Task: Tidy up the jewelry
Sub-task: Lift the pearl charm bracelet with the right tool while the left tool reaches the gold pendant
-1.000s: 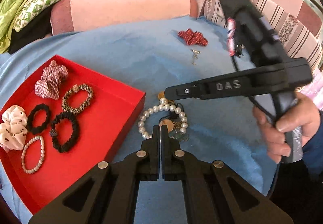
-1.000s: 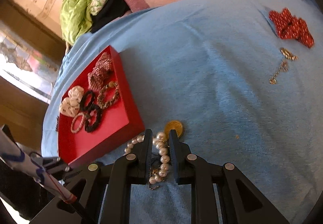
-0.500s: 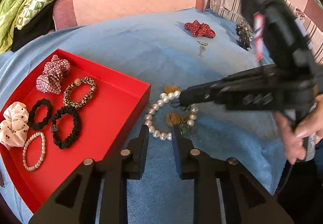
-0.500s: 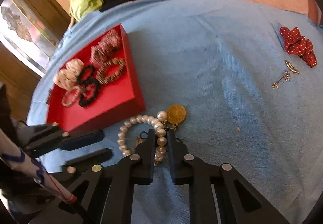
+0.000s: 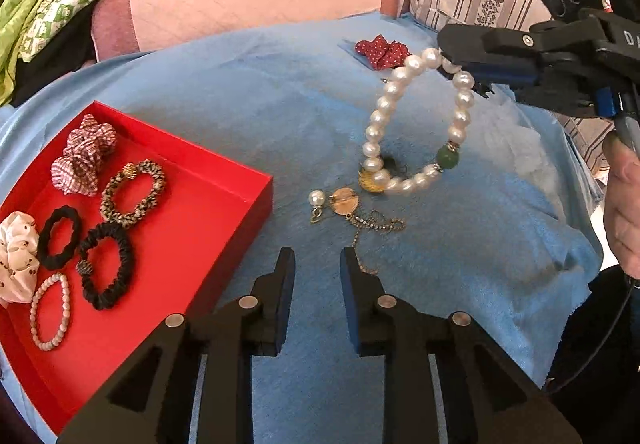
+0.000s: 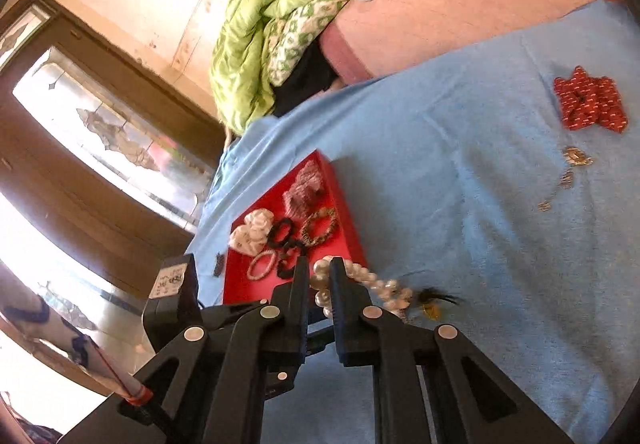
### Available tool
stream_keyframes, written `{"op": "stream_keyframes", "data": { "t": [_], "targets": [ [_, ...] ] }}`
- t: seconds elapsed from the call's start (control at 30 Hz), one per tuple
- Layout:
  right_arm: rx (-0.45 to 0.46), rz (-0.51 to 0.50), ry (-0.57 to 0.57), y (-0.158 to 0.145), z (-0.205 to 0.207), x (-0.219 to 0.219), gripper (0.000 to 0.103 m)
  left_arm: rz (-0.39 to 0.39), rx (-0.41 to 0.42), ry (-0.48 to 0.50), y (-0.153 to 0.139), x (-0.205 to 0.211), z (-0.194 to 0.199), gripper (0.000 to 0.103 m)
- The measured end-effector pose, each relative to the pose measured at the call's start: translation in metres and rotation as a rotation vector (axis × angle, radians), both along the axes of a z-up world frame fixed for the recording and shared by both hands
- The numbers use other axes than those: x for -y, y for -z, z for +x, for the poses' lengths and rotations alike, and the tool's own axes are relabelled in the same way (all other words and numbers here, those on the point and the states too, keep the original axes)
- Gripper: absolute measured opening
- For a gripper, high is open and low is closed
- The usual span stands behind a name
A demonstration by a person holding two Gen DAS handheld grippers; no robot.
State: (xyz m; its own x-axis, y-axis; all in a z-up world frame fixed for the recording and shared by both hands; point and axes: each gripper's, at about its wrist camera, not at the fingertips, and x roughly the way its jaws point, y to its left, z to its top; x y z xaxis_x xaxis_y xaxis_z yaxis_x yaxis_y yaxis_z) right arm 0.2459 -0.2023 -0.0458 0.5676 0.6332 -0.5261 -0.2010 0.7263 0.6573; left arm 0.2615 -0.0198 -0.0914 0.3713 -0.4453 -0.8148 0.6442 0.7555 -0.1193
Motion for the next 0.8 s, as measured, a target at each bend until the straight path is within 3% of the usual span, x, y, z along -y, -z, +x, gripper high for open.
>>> {"op": "stream_keyframes", "data": {
  "t": [0.1,0.23,0.7,0.73,0.77,0.8],
  "targets": [
    [-0.006,-0.002,0.030,0.000,0.000,0.012,0.011,0.001,-0.003,0.006,0.002,0.008,0.002,0.022],
    [-0.022,-0.121,0.111,0.002,-0.002,0.029,0.011,0.012,0.010,0.003,0.004,0.018,0.004,0.022],
    [-0.070,-0.119,0.128,0.015,0.001,0.042,0.011,0.030,0.026,-0.091,0.022,0.052,0.029,0.023],
    [-0.070,-0.120,0.128,0.016,0.002,0.042,0.011,0.035,0.029,-0.090,0.021,0.052,0.028,0.022],
    [-0.071,-0.119,0.130,0.016,0.002,0.042,0.011,0.037,0.037,-0.087,0.021,0.053,0.026,0.011],
    [-0.072,-0.117,0.132,0.016,0.002,0.042,0.011,0.042,0.041,-0.081,0.020,0.054,0.025,0.011]
  ]
}}
